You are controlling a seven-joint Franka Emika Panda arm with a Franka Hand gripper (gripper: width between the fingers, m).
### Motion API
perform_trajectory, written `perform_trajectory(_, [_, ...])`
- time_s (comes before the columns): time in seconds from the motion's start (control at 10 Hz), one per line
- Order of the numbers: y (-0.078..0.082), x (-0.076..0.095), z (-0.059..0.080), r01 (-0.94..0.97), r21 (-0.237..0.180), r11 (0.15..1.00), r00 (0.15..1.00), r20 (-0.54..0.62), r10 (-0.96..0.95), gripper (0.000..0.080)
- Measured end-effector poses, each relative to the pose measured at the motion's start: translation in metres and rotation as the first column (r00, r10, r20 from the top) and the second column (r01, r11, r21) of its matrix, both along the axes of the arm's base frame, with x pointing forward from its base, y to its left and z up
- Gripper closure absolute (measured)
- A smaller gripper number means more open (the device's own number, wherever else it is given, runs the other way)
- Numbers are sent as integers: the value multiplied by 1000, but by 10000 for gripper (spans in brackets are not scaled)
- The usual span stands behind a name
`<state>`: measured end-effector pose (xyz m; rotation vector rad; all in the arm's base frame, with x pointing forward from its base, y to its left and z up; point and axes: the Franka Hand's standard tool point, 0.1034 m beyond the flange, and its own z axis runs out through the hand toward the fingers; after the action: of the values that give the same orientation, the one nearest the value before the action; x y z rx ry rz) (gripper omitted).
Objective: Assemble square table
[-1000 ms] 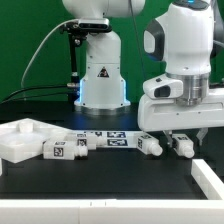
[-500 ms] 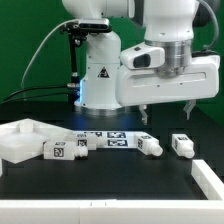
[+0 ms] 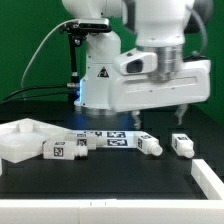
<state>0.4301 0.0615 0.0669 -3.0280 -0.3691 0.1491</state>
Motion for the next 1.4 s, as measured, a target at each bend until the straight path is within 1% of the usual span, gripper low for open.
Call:
perform_trajectory(0.1, [-29, 5, 14, -41, 3, 999, 999, 11, 41, 150])
perform_trajectory(0.2, [-40, 10, 19, -37, 1, 999, 999, 27, 37, 150])
perform_trajectory(0.3, [-35, 8, 16, -32, 2, 999, 999, 20, 32, 150])
perform_trajectory(0.6, [-37, 8, 15, -33, 2, 999, 999, 19, 33, 150])
perform_trajectory(0.7, [-52, 8, 17, -122, 20, 992, 992, 16, 122, 150])
perform_trajectory(0.8, [-84, 12, 21, -158, 35, 987, 987, 12, 157, 150])
perform_trajectory(0.9, [-109, 18, 23, -191, 41, 981, 982, 19, 190, 150])
perform_trajectory(1.0, [-114, 19, 23, -177, 44, 983, 984, 11, 176, 150])
perform_trajectory(1.2, [-112, 19, 22, -182, 45, 982, 983, 11, 182, 150])
perform_trajectory(1.3, [-118, 19, 21, -256, 53, 965, 967, 18, 256, 150])
perform_trajectory(1.4, [-142, 22, 17, -336, 59, 940, 942, 28, 335, 150])
